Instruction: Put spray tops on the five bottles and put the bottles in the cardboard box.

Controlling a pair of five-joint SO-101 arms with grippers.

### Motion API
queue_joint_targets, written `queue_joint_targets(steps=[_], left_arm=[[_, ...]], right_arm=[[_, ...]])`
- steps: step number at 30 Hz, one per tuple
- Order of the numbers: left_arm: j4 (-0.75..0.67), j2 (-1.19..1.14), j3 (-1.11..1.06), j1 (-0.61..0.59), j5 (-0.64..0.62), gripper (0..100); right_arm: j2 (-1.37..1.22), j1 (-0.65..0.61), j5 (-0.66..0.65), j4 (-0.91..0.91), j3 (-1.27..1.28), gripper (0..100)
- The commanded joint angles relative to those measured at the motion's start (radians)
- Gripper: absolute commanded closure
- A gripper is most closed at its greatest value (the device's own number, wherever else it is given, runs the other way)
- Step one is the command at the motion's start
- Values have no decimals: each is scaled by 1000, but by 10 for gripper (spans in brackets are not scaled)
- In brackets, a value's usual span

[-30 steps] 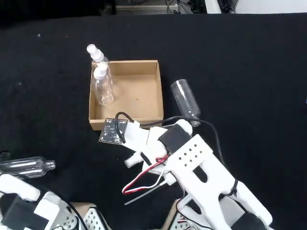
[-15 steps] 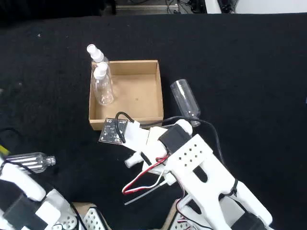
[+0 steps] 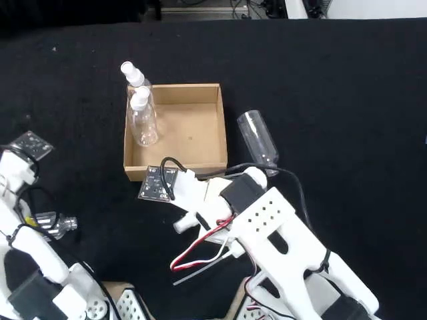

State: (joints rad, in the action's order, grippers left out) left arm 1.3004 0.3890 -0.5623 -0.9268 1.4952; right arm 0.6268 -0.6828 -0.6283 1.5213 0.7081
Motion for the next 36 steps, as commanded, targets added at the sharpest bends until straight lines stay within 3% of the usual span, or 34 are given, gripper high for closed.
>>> queue_joint_targets(steps=[1,5,12,20,23,27,29,33,36], left_arm=[[-232,35,-139,5,265,713],[-345,40,-248,4,267,713],[-348,40,-283,7,258,716],[-344,41,-306,28,-86,720],[-344,41,-297,21,-209,785],[-351,41,-297,-82,-270,912],[-344,41,-298,-145,-281,928],[-344,41,-295,-265,-407,870],[-342,41,-302,-325,-448,761]], right_arm=[[41,-20,5,-17,-2,786],[41,-20,5,-17,-2,786],[41,-20,5,-18,-2,786],[41,-20,5,-18,-5,786],[41,-20,5,-18,-2,786],[41,-15,6,-15,1,786],[41,-15,6,-17,1,786],[41,-21,6,-18,-4,786],[41,-21,6,-18,-4,786]])
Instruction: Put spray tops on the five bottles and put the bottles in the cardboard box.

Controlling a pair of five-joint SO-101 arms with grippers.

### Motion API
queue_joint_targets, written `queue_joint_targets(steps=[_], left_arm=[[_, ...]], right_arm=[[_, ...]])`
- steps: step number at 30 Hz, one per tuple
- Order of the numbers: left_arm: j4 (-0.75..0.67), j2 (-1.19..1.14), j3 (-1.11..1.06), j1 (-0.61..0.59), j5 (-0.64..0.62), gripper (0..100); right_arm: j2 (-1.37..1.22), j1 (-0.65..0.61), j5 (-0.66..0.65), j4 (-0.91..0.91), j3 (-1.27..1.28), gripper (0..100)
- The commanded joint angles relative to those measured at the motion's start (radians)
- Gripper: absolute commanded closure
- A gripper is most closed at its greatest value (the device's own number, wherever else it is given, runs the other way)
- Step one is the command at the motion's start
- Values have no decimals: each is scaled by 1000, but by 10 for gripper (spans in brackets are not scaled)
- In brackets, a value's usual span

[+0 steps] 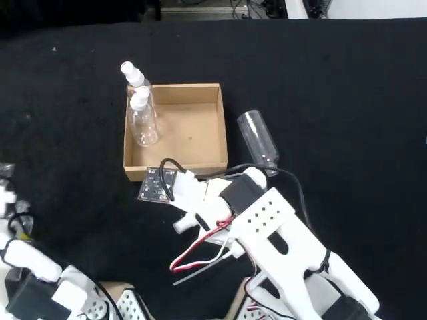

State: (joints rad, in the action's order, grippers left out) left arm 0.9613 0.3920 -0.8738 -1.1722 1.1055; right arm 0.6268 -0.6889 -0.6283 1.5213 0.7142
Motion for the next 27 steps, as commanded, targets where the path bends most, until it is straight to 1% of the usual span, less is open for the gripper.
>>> queue_joint_targets(steps=[1,3,6,8,9,13,17,21,27], left_arm=[[-3,38,10,-91,-57,723],[-6,38,16,-102,-54,669],[-3,37,56,-90,15,673],[-2,29,91,-62,9,684],[14,26,113,-45,-5,685],[150,25,245,30,-15,685],[176,25,303,76,-6,684],[170,14,302,77,-3,684],[169,-106,314,53,34,686]], right_arm=[[41,-15,6,-18,-8,786],[41,-14,6,-18,-8,786],[41,-14,6,-18,-8,786],[41,-14,6,-18,-8,786],[41,-14,6,-18,-7,786],[41,-14,6,-18,-7,786],[41,-14,8,-17,-5,786],[41,-14,38,-17,-5,786],[41,-15,38,-17,-7,786]])
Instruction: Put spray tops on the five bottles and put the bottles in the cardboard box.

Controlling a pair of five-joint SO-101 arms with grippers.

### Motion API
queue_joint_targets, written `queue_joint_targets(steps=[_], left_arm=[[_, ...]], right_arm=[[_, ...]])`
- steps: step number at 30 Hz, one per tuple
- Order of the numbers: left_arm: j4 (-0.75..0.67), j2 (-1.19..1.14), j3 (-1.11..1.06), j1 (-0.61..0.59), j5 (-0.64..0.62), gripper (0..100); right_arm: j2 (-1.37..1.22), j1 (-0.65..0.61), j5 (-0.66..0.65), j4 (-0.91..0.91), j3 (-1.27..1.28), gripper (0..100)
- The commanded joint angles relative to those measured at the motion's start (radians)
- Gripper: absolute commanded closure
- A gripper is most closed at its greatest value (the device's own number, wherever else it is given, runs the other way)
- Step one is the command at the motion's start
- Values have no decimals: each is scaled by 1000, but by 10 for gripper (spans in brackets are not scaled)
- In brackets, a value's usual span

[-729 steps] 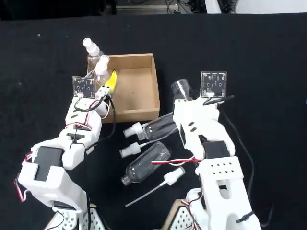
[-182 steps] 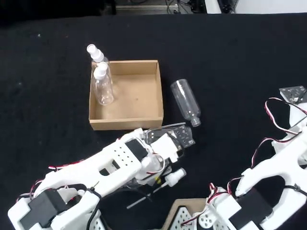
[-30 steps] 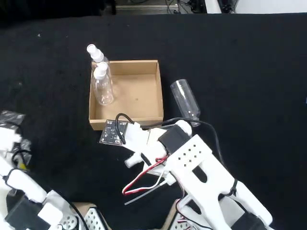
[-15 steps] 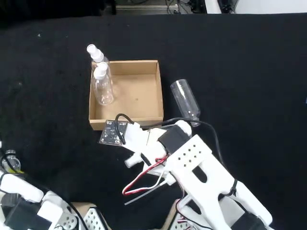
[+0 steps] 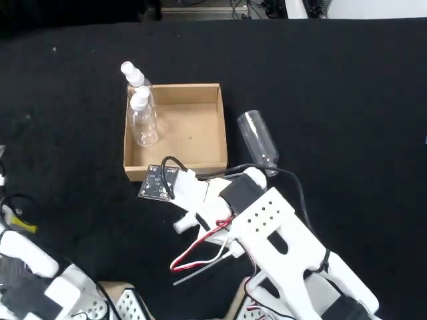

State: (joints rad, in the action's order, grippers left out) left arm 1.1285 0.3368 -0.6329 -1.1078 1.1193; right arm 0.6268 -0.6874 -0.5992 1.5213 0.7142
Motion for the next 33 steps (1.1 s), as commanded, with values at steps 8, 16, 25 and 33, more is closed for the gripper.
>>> queue_joint_targets(steps=[8,16,25,33], left_arm=[[-32,-121,73,-41,126,686],[-110,-129,35,-94,213,683],[-227,-121,-88,-74,209,686],[-222,-117,-128,-68,216,747]], right_arm=[[41,-17,9,-17,-7,786],[41,-17,11,-15,-7,786],[41,-17,11,-17,-7,786],[41,-17,11,-17,-7,786]])
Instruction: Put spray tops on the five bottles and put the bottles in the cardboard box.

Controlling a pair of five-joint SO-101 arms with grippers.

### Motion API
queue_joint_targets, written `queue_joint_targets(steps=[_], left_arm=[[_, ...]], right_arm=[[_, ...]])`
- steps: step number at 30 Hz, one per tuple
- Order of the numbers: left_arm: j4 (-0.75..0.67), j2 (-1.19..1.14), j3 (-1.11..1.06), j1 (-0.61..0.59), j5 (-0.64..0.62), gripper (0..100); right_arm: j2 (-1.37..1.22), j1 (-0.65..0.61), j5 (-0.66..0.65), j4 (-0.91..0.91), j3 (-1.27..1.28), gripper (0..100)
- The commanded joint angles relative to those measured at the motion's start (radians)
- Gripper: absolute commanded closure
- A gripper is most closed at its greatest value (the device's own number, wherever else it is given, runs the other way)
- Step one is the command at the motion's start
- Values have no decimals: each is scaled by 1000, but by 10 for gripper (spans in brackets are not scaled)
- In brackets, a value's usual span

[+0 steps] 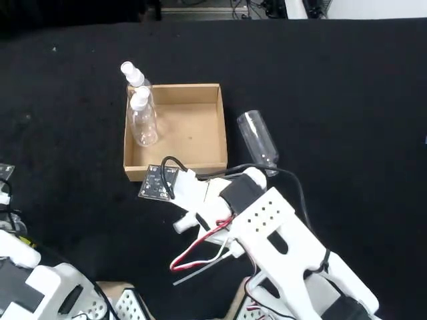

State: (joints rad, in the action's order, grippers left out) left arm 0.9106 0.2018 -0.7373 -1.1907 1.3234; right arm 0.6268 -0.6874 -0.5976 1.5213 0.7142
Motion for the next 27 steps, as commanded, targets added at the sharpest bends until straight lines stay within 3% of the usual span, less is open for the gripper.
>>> queue_joint_targets(steps=[1,6,10,16,21,27], left_arm=[[-5,18,-35,22,12,775],[-3,20,-45,56,2,903],[29,69,-4,73,-107,973],[221,199,88,73,-252,970],[233,213,93,67,-338,970],[229,138,94,64,-368,971]], right_arm=[[41,-17,9,-17,-7,786],[41,-17,9,-17,-7,786],[41,-17,9,-15,-12,786],[33,-81,2,-15,-10,783],[-36,-135,-3,-18,-15,783],[-131,-133,-210,-78,-13,783]])
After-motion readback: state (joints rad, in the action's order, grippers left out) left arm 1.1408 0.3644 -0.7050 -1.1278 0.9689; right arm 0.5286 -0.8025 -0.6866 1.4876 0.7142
